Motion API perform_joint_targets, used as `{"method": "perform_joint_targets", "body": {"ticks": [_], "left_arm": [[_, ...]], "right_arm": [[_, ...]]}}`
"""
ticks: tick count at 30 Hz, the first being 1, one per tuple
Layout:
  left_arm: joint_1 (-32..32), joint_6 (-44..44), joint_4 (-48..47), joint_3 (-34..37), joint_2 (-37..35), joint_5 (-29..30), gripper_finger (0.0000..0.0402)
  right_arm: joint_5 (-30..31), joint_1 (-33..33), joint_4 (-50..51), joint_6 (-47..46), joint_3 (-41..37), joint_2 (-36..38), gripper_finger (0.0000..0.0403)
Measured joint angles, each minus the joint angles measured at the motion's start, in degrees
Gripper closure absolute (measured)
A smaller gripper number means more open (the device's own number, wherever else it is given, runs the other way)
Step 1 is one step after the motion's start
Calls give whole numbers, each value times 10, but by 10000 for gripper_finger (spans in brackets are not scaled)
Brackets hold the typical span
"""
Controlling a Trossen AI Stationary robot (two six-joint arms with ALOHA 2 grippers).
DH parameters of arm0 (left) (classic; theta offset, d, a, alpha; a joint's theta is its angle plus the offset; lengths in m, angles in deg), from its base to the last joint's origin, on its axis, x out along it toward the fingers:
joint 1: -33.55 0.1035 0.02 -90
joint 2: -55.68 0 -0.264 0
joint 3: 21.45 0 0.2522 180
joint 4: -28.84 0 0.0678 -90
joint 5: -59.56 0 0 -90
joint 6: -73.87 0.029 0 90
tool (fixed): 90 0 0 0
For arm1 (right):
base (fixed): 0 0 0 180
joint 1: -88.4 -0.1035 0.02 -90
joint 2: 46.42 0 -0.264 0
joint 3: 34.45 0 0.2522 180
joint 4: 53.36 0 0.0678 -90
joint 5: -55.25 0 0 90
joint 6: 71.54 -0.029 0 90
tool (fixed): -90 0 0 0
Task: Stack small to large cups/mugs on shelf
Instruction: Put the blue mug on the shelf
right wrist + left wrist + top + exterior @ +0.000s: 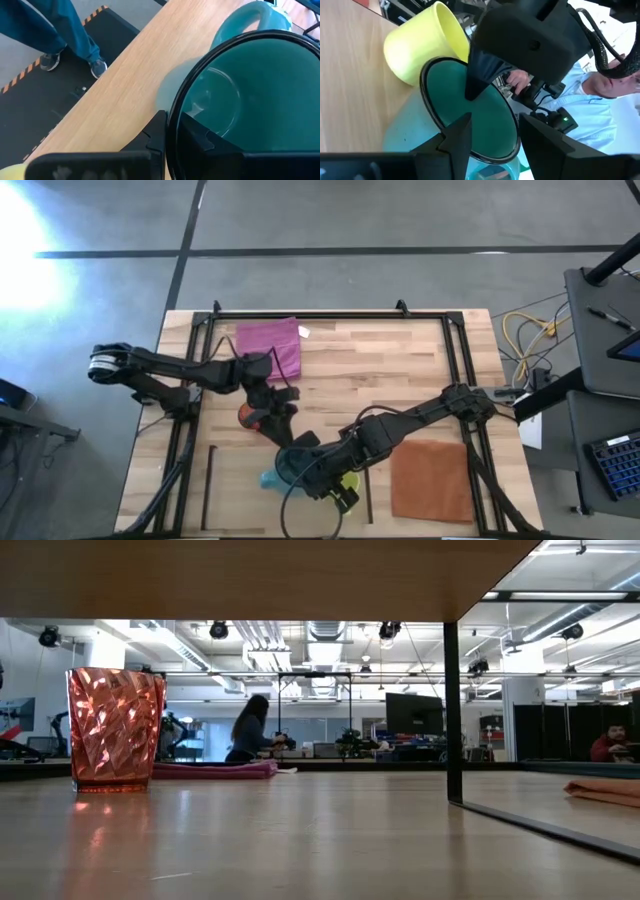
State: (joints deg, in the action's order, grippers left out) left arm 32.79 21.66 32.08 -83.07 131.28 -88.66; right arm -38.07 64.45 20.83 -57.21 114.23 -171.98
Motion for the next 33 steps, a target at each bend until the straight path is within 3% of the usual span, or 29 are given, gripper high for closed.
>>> {"method": "perform_joint_targets", "body": {"ticks": [12,22,25,30,33], "left_arm": [[11,13,0,5,-32,22,251],[55,81,-14,15,-36,169,251],[65,137,-83,13,-54,203,251],[53,239,-278,5,-91,298,251],[41,242,-290,6,-98,300,251]], "right_arm": [[4,-1,6,-9,0,0,374],[5,-1,7,-30,0,0,374],[6,-1,9,-31,0,0,374],[6,-1,9,-32,0,0,374],[5,-1,10,-27,0,0,374]]}}
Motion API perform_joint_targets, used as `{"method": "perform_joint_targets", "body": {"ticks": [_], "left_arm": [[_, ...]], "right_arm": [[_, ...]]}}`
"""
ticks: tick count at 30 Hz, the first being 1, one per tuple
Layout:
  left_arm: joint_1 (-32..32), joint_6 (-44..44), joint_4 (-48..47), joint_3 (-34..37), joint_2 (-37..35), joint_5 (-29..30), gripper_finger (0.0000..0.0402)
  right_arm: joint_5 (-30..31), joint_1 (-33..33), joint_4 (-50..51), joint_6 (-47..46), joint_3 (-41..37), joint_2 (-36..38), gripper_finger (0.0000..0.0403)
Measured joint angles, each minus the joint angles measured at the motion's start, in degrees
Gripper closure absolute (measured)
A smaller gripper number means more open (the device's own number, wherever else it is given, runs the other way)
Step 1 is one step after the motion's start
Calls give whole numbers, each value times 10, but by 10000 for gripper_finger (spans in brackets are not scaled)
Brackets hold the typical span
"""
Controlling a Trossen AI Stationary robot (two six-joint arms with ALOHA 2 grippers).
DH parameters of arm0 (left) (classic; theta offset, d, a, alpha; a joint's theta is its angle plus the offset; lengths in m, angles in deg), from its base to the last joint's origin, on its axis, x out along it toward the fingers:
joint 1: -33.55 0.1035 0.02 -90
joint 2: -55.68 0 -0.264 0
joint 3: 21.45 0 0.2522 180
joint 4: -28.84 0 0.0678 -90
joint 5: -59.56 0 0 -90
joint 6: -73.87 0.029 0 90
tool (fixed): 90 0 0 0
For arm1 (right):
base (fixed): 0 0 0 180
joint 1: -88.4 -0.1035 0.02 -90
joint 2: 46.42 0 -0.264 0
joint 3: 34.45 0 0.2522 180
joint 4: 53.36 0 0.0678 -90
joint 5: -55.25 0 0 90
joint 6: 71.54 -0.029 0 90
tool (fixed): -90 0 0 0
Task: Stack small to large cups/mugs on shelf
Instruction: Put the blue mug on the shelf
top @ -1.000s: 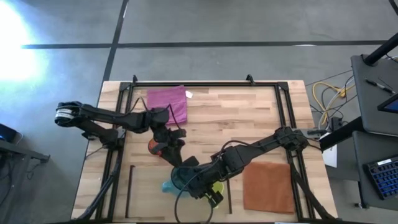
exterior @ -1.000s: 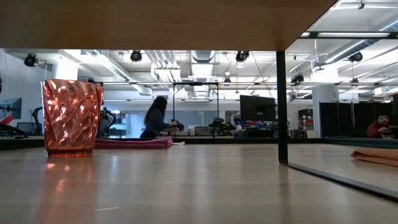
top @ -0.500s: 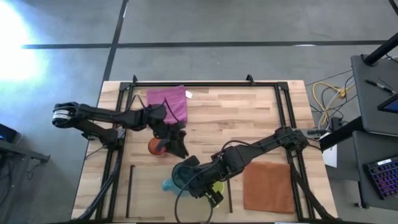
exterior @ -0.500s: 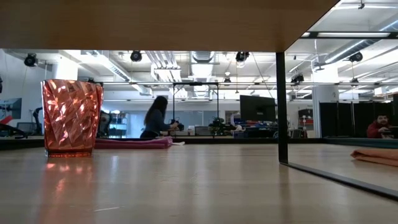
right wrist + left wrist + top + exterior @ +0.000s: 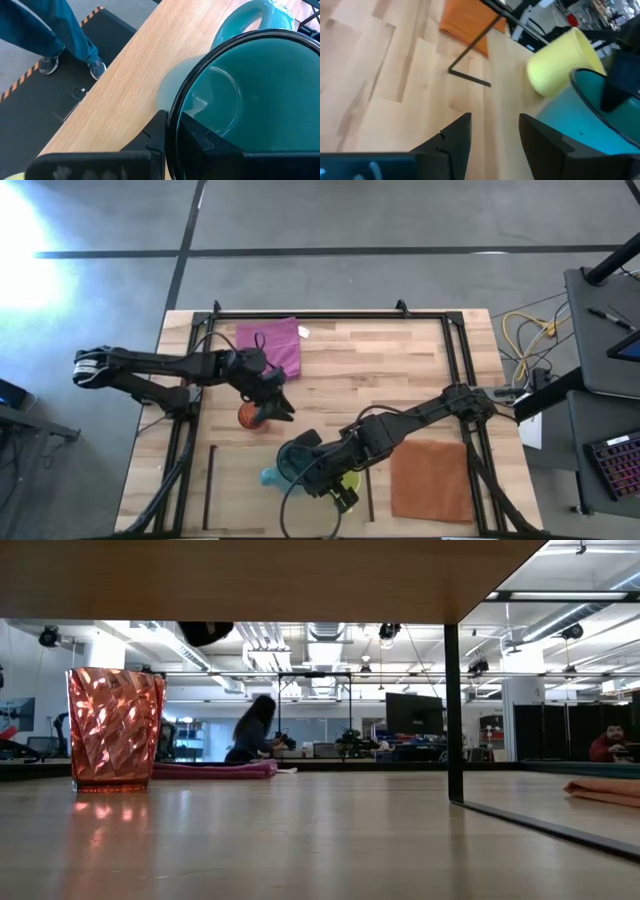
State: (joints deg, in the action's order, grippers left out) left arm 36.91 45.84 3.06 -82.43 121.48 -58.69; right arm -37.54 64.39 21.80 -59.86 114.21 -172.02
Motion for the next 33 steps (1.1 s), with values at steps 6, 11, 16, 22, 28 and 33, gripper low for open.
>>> {"method": "perform_joint_targets", "body": {"ticks": [6,11,16,22,28,33], "left_arm": [[-29,-12,29,1,28,-18,251],[-61,-16,40,-8,61,-32,251],[-81,-16,45,-30,64,-29,251],[-99,-14,37,-39,64,-13,251],[-107,-16,41,-34,63,-11,251],[-107,-16,40,-35,63,-13,251]], "right_arm": [[0,0,2,12,0,0,374],[9,-2,1,21,0,0,374],[12,-1,3,19,-1,0,374],[14,-2,3,21,-1,-1,374],[23,-2,2,16,-1,-1,373],[31,-3,0,11,-1,-1,363]]}}
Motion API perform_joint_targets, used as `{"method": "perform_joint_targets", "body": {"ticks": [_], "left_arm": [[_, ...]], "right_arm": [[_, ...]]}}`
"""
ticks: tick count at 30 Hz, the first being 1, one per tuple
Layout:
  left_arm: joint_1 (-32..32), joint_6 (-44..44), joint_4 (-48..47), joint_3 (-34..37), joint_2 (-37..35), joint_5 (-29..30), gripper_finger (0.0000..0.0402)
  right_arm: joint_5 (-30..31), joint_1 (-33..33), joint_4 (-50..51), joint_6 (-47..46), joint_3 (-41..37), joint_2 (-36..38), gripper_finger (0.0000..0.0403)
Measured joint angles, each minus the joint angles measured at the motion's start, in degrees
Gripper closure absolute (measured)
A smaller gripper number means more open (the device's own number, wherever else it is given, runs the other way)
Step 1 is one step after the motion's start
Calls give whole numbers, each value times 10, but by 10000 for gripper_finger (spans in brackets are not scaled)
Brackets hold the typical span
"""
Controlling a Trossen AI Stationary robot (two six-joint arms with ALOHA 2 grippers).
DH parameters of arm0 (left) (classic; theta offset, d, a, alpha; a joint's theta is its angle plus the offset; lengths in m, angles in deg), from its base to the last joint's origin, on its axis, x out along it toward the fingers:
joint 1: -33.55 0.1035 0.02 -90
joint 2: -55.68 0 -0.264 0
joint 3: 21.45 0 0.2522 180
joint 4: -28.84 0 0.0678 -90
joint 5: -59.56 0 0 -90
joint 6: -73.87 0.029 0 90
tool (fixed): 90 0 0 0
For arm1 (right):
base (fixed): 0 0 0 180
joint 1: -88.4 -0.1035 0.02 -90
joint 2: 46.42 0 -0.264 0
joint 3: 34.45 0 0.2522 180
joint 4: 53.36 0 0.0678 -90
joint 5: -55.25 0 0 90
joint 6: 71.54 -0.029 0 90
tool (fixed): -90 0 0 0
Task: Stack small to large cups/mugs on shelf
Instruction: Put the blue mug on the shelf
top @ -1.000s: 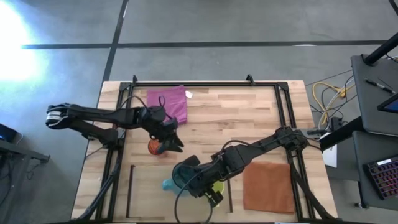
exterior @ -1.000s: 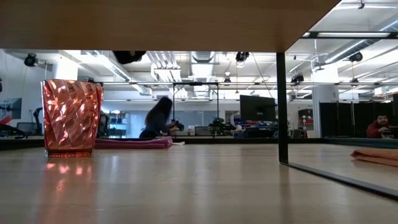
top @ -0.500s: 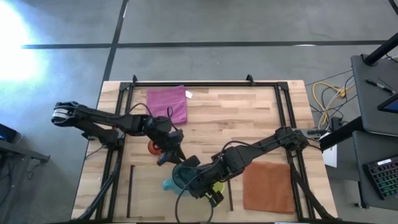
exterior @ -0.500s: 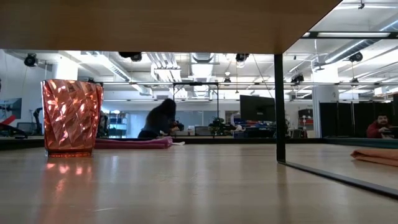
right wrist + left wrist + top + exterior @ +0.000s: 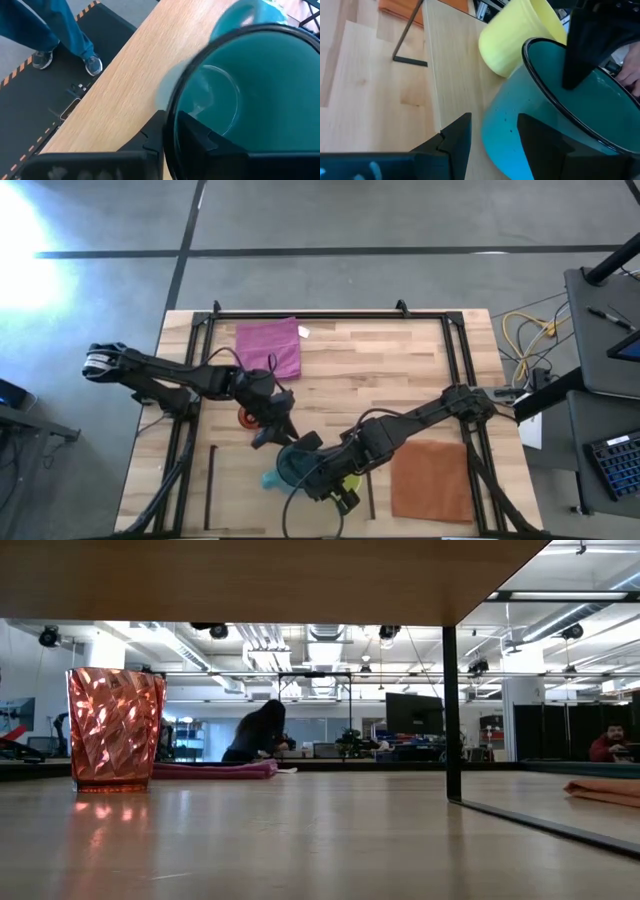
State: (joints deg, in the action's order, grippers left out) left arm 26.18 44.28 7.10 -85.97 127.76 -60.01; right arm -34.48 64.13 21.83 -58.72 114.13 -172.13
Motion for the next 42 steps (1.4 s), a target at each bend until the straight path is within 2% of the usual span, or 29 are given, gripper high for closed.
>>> {"method": "perform_joint_targets", "body": {"ticks": [8,12,18,42], "left_arm": [[-1,0,-1,4,0,-3,251],[-2,0,-1,3,0,-2,251],[-4,2,0,4,0,-1,251],[-5,0,0,5,0,2,251]], "right_arm": [[2,1,-4,-21,0,-1,281],[13,1,-16,-19,0,-1,256],[15,-2,-38,-9,1,-1,247],[18,-43,-35,-84,2,23,231]]}}
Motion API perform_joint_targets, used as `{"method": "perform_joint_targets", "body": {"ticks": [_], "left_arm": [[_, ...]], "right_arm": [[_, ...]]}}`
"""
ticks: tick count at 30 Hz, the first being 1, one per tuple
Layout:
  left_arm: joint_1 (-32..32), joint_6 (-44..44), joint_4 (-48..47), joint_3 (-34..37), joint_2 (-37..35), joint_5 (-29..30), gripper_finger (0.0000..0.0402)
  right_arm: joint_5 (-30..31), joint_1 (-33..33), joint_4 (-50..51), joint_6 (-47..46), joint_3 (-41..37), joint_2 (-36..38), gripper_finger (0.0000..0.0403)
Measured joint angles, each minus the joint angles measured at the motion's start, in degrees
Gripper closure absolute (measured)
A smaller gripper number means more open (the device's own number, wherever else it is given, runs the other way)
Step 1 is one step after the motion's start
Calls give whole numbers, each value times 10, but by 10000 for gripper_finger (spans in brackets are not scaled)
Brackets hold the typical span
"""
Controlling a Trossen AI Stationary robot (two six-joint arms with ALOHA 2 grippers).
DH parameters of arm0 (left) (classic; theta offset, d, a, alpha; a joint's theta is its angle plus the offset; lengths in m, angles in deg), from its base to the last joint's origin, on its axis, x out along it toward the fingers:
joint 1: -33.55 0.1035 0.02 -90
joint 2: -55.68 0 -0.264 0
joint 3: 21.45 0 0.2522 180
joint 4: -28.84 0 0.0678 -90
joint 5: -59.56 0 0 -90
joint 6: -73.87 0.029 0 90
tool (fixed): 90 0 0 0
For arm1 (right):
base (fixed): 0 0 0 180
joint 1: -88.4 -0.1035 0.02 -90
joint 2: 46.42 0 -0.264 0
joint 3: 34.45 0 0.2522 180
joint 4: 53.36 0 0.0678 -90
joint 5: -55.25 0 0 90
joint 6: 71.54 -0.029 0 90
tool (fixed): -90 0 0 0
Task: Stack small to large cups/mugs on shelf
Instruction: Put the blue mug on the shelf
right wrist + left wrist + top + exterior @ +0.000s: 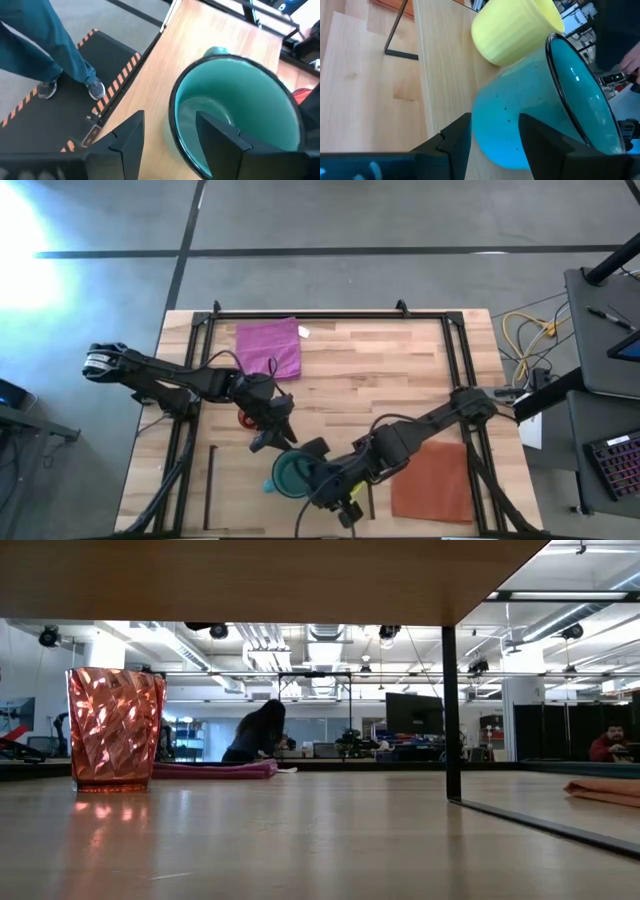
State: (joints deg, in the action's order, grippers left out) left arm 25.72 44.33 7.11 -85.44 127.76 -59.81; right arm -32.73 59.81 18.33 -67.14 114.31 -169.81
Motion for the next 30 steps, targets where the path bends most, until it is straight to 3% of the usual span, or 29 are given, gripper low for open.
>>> {"method": "perform_joint_targets", "body": {"ticks": [8,14,26,30], "left_arm": [[-11,-2,0,0,0,22,251],[-42,-21,1,0,0,49,251],[-89,-47,4,0,0,93,251],[-88,-44,-35,0,-8,107,251]], "right_arm": [[82,-17,0,-40,0,26,231],[149,-16,3,-175,0,39,232],[167,3,24,-335,0,40,232],[171,12,65,-414,0,40,238]]}}
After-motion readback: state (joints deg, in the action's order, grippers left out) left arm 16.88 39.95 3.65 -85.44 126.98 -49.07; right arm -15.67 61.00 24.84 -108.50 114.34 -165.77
